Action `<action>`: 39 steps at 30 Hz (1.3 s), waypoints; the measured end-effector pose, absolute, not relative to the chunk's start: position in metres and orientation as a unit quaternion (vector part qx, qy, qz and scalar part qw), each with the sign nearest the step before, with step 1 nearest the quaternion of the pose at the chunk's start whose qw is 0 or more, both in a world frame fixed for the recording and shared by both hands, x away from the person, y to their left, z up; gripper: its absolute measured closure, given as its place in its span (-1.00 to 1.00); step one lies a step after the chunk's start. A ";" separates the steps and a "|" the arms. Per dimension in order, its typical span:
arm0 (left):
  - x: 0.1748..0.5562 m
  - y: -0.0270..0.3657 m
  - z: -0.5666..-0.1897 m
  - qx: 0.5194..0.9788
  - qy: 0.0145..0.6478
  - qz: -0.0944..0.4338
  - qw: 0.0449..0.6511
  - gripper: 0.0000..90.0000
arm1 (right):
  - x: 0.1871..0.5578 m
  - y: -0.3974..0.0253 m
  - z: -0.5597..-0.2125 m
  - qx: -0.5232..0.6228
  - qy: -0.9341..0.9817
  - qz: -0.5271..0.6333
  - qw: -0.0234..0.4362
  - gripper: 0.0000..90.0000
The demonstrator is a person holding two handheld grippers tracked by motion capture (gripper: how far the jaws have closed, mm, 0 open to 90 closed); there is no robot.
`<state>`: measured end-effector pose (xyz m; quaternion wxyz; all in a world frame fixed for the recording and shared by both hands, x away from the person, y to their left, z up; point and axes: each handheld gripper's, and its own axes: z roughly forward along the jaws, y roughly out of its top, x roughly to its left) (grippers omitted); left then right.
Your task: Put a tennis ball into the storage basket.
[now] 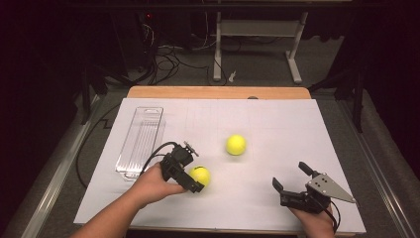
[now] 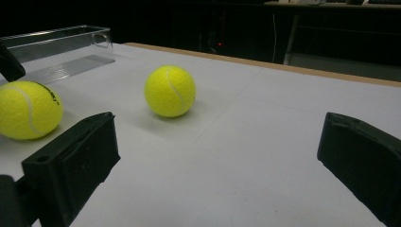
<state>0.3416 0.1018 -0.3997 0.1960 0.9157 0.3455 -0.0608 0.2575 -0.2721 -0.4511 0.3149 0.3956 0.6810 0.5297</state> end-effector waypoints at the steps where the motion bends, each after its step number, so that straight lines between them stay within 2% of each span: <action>1: 0.342 0.101 -0.401 0.915 0.348 -0.062 0.197 -0.99 | 0.257 -0.272 -0.451 0.396 0.680 0.530 0.315 -1.00; 23: 0.351 0.085 -0.421 0.921 0.347 -0.052 0.169 -0.98 | 0.258 -0.272 -0.451 0.394 0.681 0.531 0.315 -1.00; 27: 0.351 0.083 -0.423 0.922 0.349 -0.048 0.164 -0.93 | 0.258 -0.272 -0.451 0.394 0.681 0.530 0.314 -1.00; 33: 0.353 0.083 -0.424 0.921 0.349 -0.050 0.165 -0.65 | 0.258 -0.271 -0.451 0.393 0.683 0.530 0.314 -1.00; 39: 0.353 0.083 -0.424 0.921 0.349 -0.050 0.167 -0.56 | 0.258 -0.272 -0.451 0.394 0.683 0.530 0.314 -1.00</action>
